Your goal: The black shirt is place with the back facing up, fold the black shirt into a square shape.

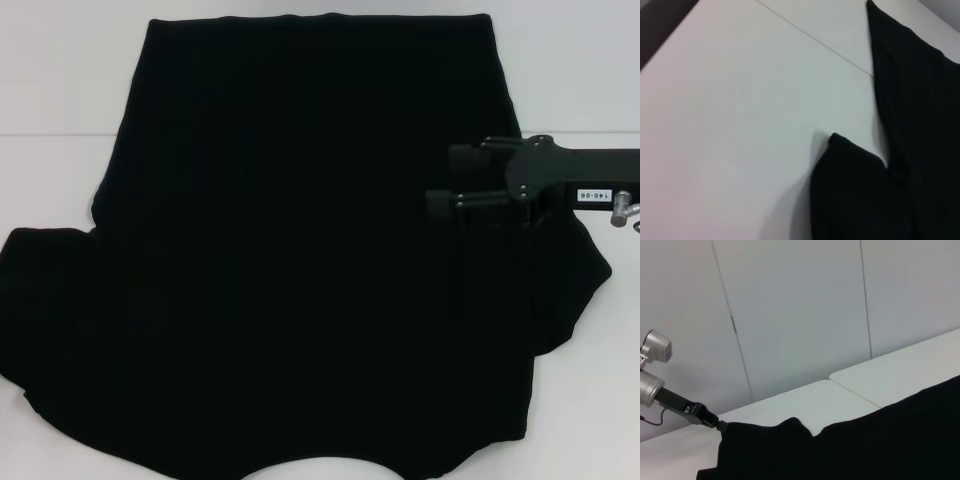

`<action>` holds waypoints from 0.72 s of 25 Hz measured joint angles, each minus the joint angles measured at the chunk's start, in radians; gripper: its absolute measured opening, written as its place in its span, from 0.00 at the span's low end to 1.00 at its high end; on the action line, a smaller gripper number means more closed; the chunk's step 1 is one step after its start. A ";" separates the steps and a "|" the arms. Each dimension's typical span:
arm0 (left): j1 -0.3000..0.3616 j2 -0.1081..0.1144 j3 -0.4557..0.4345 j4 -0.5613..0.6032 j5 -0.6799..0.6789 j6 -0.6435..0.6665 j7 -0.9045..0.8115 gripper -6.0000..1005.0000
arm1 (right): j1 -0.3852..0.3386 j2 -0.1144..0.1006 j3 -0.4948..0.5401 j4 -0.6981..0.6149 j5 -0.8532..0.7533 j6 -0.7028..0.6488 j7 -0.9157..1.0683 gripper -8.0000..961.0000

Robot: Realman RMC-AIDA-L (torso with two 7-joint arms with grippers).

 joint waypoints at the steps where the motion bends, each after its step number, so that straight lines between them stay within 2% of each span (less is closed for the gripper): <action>1: -0.001 0.000 0.000 0.000 -0.007 0.008 0.002 0.00 | -0.001 0.000 0.002 0.000 0.000 0.000 0.000 0.92; 18: 0.010 0.003 -0.027 0.002 -0.041 0.041 0.011 0.00 | -0.006 0.000 0.013 0.000 0.000 0.000 0.000 0.92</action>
